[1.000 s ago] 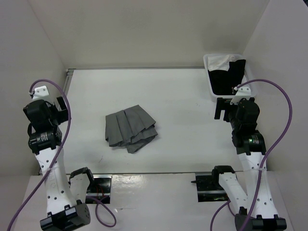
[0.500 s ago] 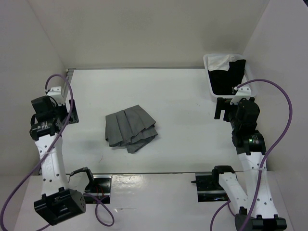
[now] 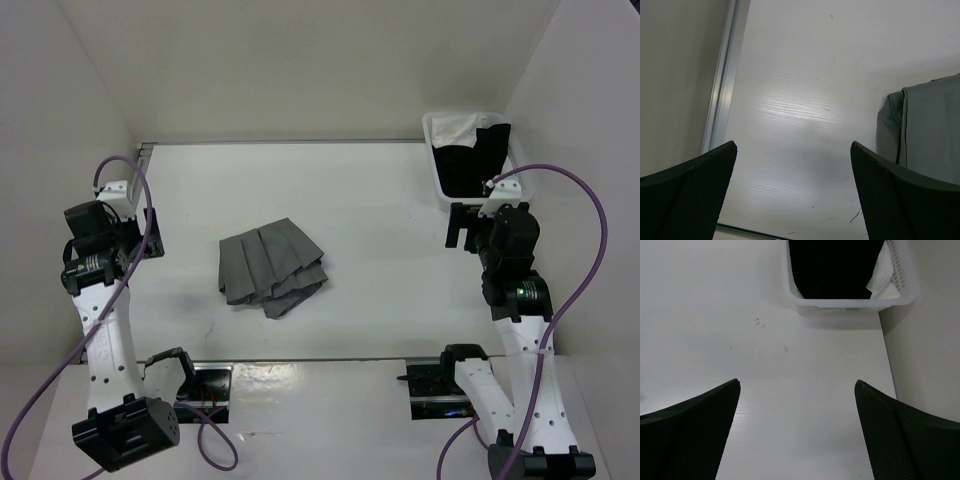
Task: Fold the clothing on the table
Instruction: Fold the skirt
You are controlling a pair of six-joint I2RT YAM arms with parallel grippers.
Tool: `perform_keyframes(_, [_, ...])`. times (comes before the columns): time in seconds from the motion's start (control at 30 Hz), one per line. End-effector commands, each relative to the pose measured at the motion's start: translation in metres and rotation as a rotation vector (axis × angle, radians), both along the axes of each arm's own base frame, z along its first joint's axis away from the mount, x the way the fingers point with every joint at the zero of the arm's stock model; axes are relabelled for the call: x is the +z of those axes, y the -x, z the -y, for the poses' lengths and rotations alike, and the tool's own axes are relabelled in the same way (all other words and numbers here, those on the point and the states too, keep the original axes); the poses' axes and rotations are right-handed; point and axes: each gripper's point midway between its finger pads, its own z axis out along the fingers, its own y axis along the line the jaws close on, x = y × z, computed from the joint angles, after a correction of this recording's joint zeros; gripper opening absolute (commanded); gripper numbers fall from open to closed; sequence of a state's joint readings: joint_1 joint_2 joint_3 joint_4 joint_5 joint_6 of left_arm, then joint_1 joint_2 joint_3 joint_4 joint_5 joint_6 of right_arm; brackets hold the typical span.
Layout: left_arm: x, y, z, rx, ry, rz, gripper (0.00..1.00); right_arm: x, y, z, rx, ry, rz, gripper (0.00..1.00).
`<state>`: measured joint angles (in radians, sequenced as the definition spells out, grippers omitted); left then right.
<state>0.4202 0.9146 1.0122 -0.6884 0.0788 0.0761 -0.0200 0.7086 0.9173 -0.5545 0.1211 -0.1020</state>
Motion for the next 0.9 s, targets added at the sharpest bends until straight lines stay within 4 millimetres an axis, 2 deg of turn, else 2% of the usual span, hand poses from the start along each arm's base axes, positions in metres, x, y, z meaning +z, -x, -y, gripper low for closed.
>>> perform_keyframes(0.0, [0.0109, -0.0035, 0.0029, -0.025, -0.008, 0.038, 1.00, 0.0126, -0.0029, 0.0052, -0.021, 0.015, 0.056, 0.99])
perform_keyframes(0.87, [0.0132, -0.0025, 0.0034, -0.025, -0.012, 0.046, 1.00, 0.0102, -0.0047, 0.0037, -0.012, 0.012, 0.047, 0.99])
